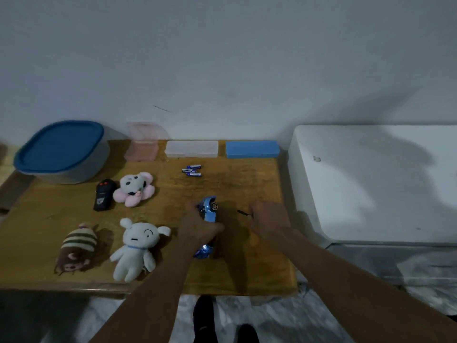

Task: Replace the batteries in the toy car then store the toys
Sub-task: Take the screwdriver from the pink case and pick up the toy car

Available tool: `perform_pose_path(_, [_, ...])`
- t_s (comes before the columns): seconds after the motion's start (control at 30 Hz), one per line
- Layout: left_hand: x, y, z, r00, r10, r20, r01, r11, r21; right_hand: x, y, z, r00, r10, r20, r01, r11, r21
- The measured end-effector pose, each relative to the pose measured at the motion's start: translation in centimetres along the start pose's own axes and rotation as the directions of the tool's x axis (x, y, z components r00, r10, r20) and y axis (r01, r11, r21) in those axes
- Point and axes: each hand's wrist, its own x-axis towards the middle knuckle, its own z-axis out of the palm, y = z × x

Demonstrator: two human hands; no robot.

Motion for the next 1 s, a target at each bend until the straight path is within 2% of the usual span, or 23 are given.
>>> perform_pose_path(0.07, [-0.5, -0.2, -1.2, 0.999, -0.017, 0.029, 0.023, 0.968, -0.249, 0.4, -0.4, -0.6, 1.000, 0.002, -0.013, -0.002, 1.000, 0.030])
perform_pose_path(0.13, [-1.5, -0.4, -2.3, 0.993, -0.069, 0.098, 0.106, 0.892, -0.440, 0.8, -0.8, -1.4, 0.998, 0.001, -0.067, 0.004, 0.998, 0.068])
perform_pose_path(0.23, [-2.6, -0.9, -3.5, 0.973, -0.092, 0.213, 0.201, 0.796, -0.571, 1.6, -1.6, -2.9, 0.990, -0.014, -0.137, 0.034, 0.990, 0.139])
perform_pose_path(0.37, [-2.4, -1.1, -4.6, 0.944, -0.044, 0.328, 0.275, 0.655, -0.704, 2.4, -3.4, -5.3, 0.983, -0.018, -0.183, 0.066, 0.963, 0.260])
perform_pose_path(0.53, [-0.7, -0.7, -5.7, 0.937, 0.028, 0.349, 0.239, 0.677, -0.696, 3.3, -5.2, -7.6, 0.960, 0.082, -0.269, 0.032, 0.919, 0.394])
perform_pose_path(0.67, [1.4, -0.4, -7.6, 0.913, 0.080, 0.399, 0.212, 0.743, -0.635, 4.0, -6.5, -7.9, 0.942, 0.200, -0.269, -0.001, 0.805, 0.593])
perform_pose_path(0.8, [3.4, -0.2, -9.6, 0.854, 0.167, 0.492, 0.183, 0.789, -0.587, 4.0, -8.4, -7.4, 0.943, 0.209, -0.258, 0.012, 0.756, 0.655])
perform_pose_path(1.0, [4.7, -0.1, -11.6, 0.762, 0.277, 0.585, 0.173, 0.784, -0.597, 3.5, -11.2, -6.6, 0.933, 0.269, -0.237, 0.013, 0.634, 0.773])
